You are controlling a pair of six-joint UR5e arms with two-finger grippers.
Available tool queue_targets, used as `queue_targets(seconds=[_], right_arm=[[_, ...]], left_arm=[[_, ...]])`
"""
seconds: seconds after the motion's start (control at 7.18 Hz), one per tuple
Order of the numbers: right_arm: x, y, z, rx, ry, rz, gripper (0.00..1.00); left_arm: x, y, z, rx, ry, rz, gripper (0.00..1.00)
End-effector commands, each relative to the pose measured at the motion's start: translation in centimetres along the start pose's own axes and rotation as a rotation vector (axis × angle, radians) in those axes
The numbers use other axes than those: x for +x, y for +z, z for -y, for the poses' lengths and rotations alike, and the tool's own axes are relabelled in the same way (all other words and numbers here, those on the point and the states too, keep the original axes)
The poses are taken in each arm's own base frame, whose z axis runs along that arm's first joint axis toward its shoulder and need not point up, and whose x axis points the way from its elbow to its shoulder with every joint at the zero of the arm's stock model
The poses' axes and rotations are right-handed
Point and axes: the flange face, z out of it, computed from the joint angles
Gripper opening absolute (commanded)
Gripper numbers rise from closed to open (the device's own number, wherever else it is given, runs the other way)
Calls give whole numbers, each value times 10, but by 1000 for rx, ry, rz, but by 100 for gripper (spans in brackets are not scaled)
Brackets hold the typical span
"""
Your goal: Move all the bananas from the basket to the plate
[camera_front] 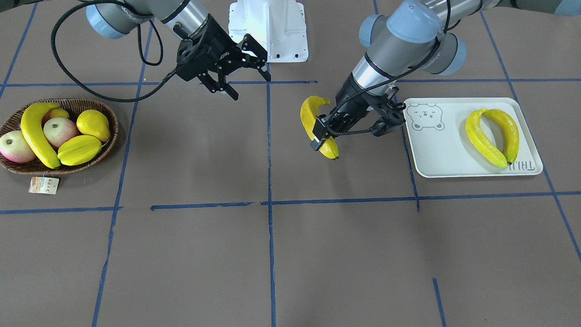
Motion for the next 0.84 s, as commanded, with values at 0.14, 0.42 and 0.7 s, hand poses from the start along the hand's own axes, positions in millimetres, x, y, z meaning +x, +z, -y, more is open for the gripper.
queue_targets(seconds=[0.14, 0.42, 0.7], right_arm=[[16, -33, 15, -8, 80, -236, 100], [33, -38, 27, -22, 57, -363, 100], [57, -55, 53, -86, 19, -452, 100]], left_arm=[[-41, -10, 53, 93, -47, 127, 0], [-87, -23, 61, 112, 41, 366, 0], [-139, -19, 76, 103, 71, 525, 0]])
